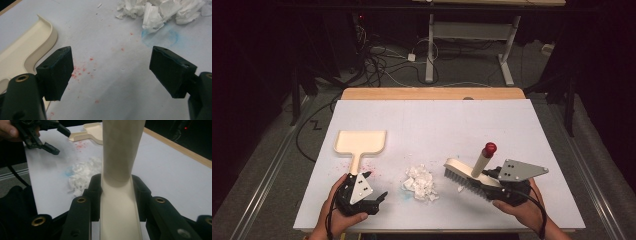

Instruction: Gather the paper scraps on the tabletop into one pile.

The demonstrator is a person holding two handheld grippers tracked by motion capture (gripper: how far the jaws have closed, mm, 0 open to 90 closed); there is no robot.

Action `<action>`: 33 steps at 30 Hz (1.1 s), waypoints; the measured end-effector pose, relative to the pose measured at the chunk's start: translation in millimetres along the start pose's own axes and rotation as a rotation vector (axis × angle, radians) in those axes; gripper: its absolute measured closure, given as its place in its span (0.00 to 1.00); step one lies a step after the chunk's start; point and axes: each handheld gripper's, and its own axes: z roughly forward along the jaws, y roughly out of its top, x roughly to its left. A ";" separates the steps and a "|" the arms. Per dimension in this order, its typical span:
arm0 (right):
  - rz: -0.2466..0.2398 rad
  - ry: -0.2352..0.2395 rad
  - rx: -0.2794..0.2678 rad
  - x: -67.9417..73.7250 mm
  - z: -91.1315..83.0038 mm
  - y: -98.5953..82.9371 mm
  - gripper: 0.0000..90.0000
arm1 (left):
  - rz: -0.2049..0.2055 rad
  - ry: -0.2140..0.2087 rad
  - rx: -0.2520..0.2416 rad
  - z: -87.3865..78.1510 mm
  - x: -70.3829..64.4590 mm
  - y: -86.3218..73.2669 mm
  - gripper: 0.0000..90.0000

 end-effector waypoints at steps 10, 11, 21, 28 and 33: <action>0.028 -0.023 0.207 -11.7 -8.6 -25.8 0.75 | -0.001 -0.007 0.006 1.4 -0.8 0.0 0.21; 0.025 -0.016 0.213 -10.3 -6.5 -27.4 0.75 | 0.001 -0.007 0.005 1.8 -1.4 0.4 0.21; 0.019 0.077 0.157 10.3 35.4 -13.2 0.75 | 0.003 -0.011 0.005 1.5 -2.3 -0.4 0.21; -0.005 0.103 0.095 20.8 45.0 -0.7 0.75 | -0.007 -0.005 -0.003 -1.3 -0.4 -2.2 0.21; 0.008 0.057 0.047 5.8 18.1 -1.7 0.75 | -0.011 0.001 -0.012 -2.8 0.1 -2.1 0.21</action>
